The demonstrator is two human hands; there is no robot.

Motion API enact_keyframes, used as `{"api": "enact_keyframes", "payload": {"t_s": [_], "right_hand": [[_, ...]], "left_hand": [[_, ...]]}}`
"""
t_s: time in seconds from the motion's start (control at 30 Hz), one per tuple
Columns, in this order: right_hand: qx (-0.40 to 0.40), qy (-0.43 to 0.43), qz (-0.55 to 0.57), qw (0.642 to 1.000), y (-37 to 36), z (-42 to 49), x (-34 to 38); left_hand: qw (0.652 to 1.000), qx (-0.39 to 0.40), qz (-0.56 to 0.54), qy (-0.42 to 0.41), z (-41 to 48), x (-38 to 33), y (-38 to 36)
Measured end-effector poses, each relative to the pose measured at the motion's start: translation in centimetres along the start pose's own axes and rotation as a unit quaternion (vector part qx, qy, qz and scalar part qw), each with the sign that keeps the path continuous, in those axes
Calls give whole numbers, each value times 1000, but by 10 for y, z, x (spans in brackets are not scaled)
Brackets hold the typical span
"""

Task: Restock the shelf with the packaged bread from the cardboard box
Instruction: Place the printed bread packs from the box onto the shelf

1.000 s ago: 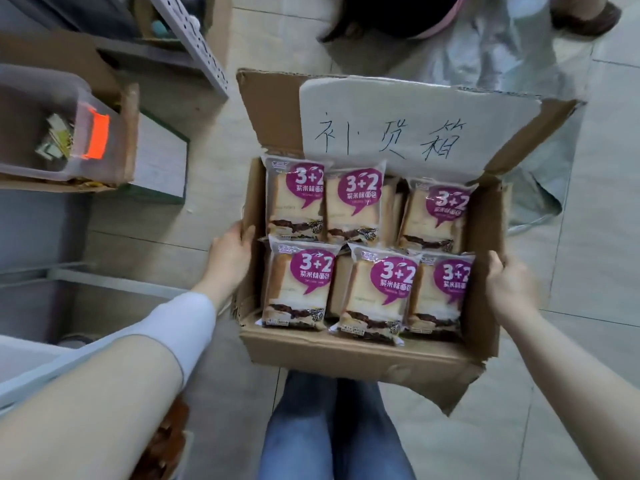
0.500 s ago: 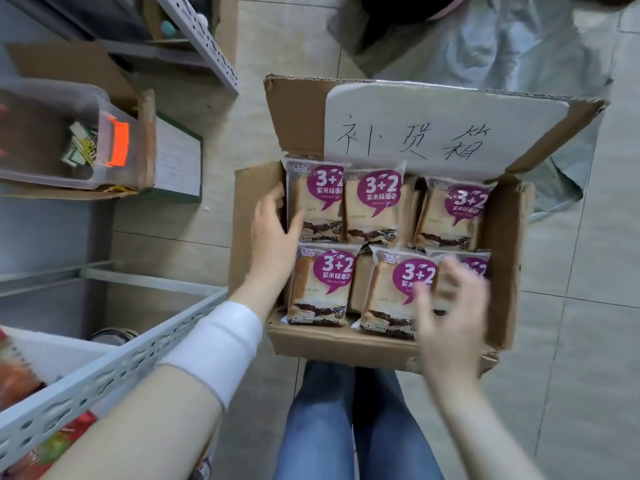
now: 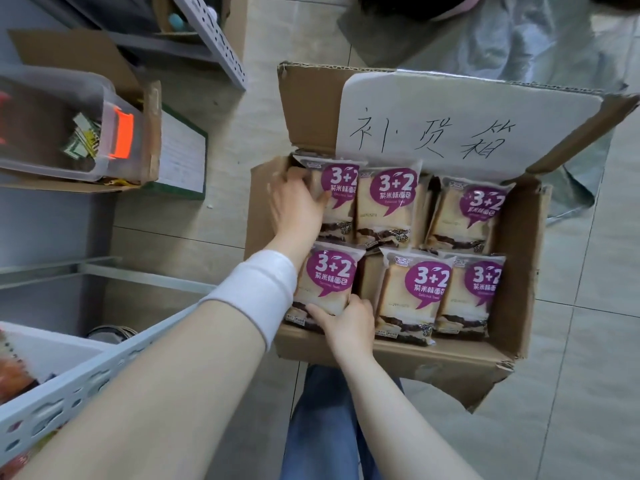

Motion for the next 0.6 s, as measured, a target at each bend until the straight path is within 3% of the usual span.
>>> {"api": "enact_keyframes", "payload": {"t_s": [0.1,0.23,0.43,0.6], "right_hand": [[20,14,73,997,5,-7,-4],[30,23,159,987,23,-9,-21],[48,71,220,972,47,-13,-42],[93,114,231,962,74,-38,-51]], "left_hand": [[997,22,-65,33,-6,-1,-10],[989,-16,-122,88,-6,11,-8],[991,13,-128,36,-7,2,1],[978,-69,-189,53,-54,9,57]]}}
Point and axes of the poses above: each hand's wrist, its own z-axis towards the middle knuckle, its own y-axis out of the back of the hand, x = y × z, the point moved 8 cm from there along z, towards the middle knuckle, and after that the axes turned 10 degrees about -y, right-handed, at the moved point
